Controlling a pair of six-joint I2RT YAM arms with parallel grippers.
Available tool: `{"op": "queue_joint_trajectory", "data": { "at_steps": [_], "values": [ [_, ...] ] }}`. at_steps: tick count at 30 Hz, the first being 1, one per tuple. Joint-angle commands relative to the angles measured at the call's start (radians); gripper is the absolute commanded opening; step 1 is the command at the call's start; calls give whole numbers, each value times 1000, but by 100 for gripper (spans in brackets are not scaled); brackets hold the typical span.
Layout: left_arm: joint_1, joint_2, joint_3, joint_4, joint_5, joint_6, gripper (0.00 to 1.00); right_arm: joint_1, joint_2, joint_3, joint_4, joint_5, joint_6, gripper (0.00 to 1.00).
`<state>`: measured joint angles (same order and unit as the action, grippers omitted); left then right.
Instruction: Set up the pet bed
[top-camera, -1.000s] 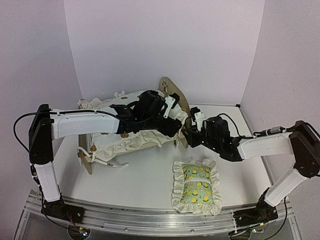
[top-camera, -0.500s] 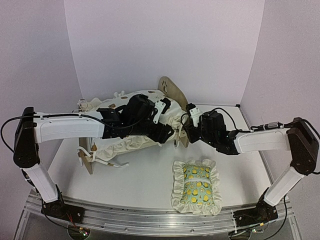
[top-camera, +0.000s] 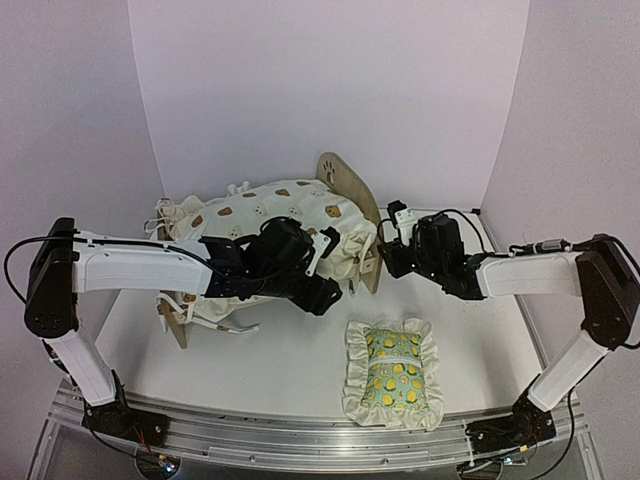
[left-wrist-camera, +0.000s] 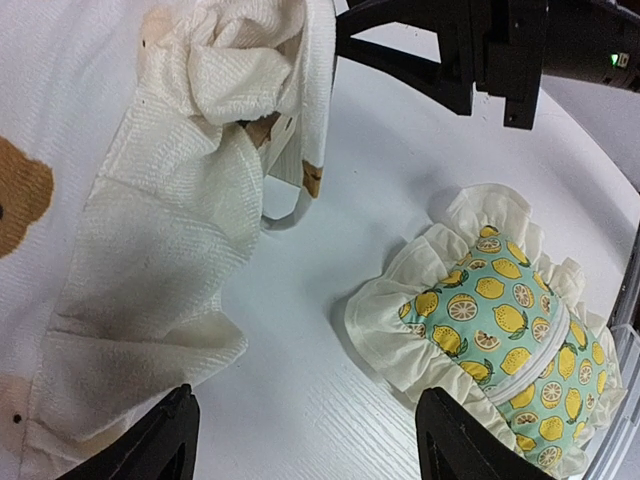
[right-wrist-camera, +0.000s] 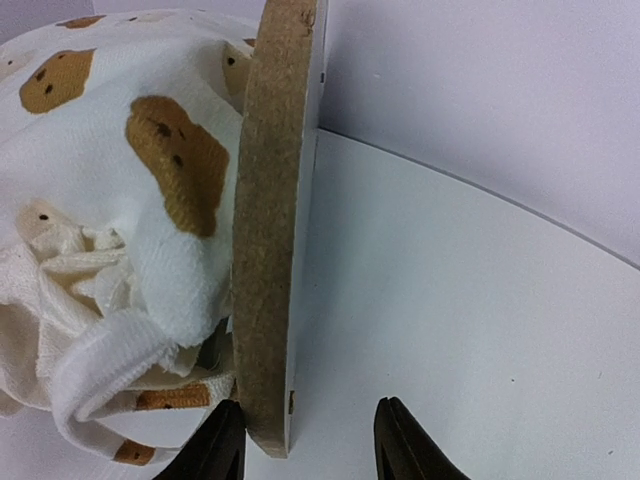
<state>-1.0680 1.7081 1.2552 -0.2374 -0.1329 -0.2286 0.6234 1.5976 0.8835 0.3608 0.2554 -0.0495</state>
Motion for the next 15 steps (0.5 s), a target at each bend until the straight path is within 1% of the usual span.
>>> {"op": "queue_joint_trajectory", "data": {
  "at_steps": [1, 5, 8, 11, 12, 14, 15],
  "values": [
    [-9, -54, -20, 27, -6, -22, 75, -40, 26, 72, -5, -107, 79, 44],
    [-20, -64, -39, 27, -3, -35, 75, -58, 81, 129, -5, -159, 102, 41],
    [-33, -72, -62, 36, 2, -47, 75, -66, 125, 171, -5, -206, 118, 36],
    [-43, -76, -83, 47, 8, -60, 74, -66, 151, 195, -7, -243, 132, 24],
    [-46, -78, -93, 56, 13, -66, 73, -67, 153, 198, -8, -247, 139, 18],
    [-56, -82, -112, 82, 23, -75, 73, -67, 148, 198, -9, -248, 150, 3],
    [-60, -84, -127, 96, 29, -79, 73, -66, 143, 197, -9, -240, 155, 0]
  ]
}}
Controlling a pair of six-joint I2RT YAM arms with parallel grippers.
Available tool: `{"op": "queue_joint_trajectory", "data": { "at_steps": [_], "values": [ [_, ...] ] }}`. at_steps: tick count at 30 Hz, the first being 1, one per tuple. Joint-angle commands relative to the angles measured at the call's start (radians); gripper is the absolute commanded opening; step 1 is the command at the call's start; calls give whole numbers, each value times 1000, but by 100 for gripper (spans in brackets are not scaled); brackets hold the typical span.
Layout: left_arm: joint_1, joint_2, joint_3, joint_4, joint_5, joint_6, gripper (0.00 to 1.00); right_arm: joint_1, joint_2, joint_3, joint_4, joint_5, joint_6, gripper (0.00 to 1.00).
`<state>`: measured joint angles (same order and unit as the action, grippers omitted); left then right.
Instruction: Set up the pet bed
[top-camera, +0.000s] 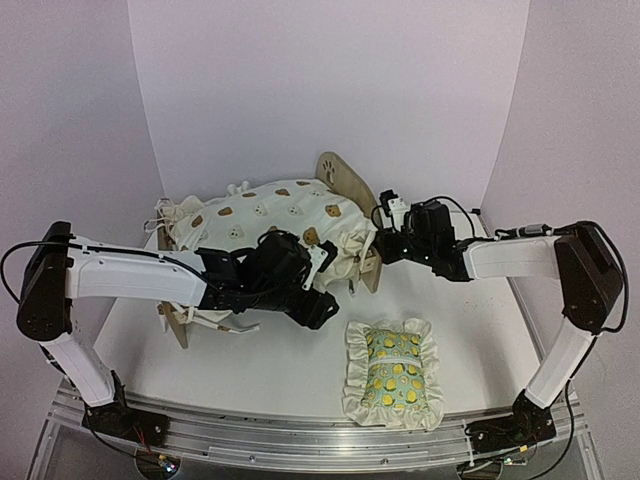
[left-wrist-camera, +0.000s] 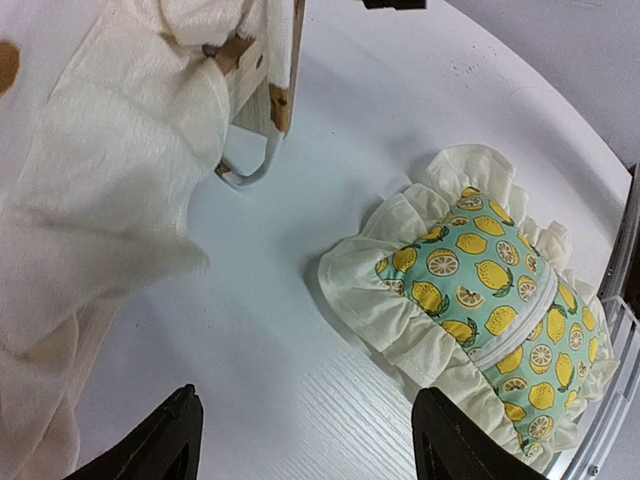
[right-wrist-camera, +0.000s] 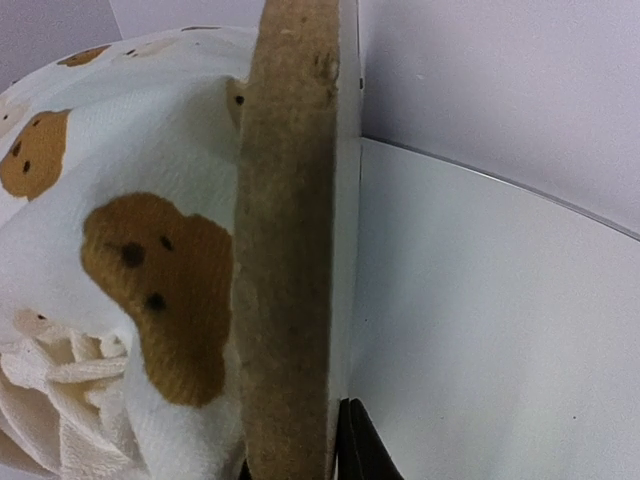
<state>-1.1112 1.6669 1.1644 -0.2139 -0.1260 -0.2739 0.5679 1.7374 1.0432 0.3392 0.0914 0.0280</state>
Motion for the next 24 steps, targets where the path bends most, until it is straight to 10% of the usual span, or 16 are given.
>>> {"op": "queue_joint_trajectory", "data": {
  "at_steps": [1, 24],
  "values": [
    [-20, -44, -48, 96, 28, -39, 73, -11, -5, 38, 10, -71, 81, 0],
    [-119, 72, -476, 954, -97, 108, 75, 167, -22, 354, -358, 242, 79, 0]
  ]
}}
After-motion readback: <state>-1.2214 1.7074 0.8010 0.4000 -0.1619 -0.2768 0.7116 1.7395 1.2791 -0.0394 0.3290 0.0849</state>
